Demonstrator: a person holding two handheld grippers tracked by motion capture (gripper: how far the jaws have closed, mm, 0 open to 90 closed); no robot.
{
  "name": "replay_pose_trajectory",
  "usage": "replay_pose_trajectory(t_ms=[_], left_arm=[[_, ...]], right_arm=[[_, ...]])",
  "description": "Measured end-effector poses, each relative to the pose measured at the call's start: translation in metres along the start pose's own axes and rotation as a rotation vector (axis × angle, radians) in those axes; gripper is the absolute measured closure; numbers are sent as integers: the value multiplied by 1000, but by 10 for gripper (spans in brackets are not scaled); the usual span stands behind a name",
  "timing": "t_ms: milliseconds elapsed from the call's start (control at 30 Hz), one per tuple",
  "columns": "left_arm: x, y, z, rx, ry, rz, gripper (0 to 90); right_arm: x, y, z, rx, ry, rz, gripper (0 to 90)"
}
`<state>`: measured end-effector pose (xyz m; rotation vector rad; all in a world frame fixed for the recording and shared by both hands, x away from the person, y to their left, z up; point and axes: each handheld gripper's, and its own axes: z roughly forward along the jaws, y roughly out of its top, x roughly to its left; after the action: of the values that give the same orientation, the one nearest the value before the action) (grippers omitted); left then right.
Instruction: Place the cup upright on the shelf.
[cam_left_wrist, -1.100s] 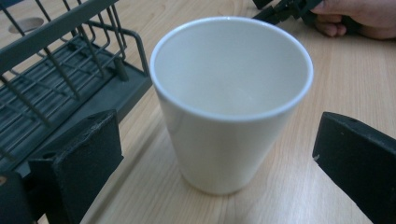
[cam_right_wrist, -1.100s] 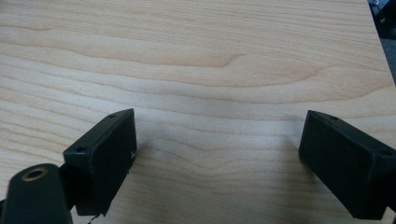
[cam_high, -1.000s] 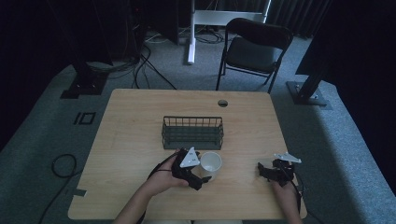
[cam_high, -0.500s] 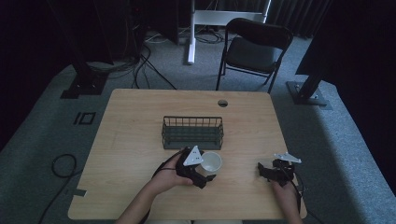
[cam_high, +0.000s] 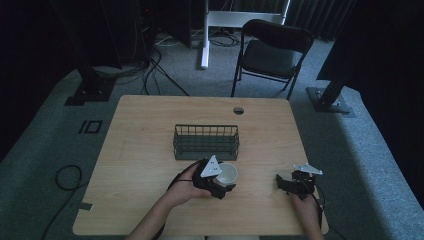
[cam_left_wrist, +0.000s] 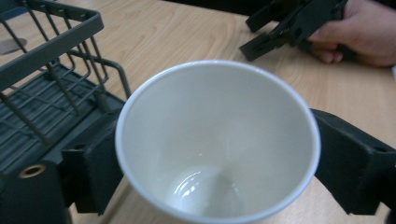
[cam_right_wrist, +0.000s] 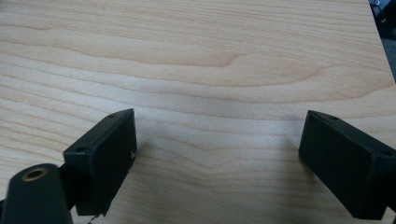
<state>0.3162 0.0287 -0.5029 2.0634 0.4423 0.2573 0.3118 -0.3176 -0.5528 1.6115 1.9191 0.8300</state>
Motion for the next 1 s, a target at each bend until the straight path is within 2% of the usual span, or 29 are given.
replay_pose_trajectory(t_ms=[133, 267, 400, 533, 767, 800, 1000], left_arm=[[-1, 0, 1, 6, -31, 8, 197], [-3, 1, 1, 16, -53, 12, 201], [-5, 4, -1, 10, -42, 30, 203], [-3, 9, -5, -19, -45, 16, 203], [-2, 20, -11, -18, -54, 37, 203], [-1, 22, -11, -28, -49, 24, 203], [2, 27, -15, -39, -35, 25, 204]], right_arm=[[0, 0, 0, 0, 0, 0, 108], [0, 0, 0, 0, 0, 0, 108], [0, 0, 0, 0, 0, 0, 108], [0, 0, 0, 0, 0, 0, 108], [0, 0, 0, 0, 0, 1, 108], [0, 0, 0, 0, 0, 0, 108], [0, 0, 0, 0, 0, 0, 108]])
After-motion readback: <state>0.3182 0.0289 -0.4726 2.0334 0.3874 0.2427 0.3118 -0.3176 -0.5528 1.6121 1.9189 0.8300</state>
